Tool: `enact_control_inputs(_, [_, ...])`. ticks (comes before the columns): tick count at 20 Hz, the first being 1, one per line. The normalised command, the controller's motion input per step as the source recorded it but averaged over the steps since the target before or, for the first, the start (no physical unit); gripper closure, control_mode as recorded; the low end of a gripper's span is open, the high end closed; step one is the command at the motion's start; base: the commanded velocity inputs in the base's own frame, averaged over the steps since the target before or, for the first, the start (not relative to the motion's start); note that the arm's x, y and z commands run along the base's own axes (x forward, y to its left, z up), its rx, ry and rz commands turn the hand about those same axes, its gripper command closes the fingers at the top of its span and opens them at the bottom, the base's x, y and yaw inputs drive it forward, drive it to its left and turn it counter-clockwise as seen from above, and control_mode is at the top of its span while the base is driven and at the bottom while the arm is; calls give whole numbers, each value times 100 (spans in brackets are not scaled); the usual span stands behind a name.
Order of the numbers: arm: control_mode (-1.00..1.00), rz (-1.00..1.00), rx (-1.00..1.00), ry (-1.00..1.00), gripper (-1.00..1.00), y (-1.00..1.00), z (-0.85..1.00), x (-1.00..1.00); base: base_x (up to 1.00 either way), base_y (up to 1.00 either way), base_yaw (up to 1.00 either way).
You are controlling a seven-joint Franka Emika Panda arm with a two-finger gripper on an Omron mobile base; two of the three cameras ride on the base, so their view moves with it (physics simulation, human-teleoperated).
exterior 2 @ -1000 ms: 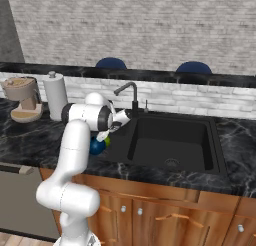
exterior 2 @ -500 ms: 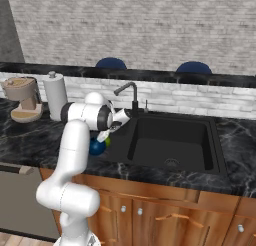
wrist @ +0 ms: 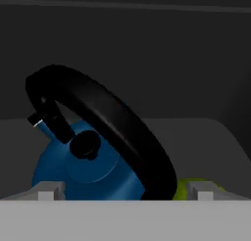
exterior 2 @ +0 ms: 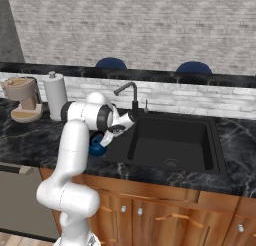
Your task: Open the cabinet, pick the kettle from the cabinet, and place it in the sink.
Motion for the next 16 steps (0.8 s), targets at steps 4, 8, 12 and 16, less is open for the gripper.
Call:
enact_control_inputs(4, [-100, -5, 0, 0, -100, -19, -2, -8, 0, 0, 0])
enact_control_inputs(8, [-100, -3, 0, 0, -100, -16, 1, -1, 0, 0, 0])
enact_control_inputs(12, [-100, -4, 0, 0, -100, -16, 9, -2, 0, 0, 0])
enact_control_inputs(16, [-100, -7, 0, 0, -100, -12, 11, -6, 0, 0, 0])
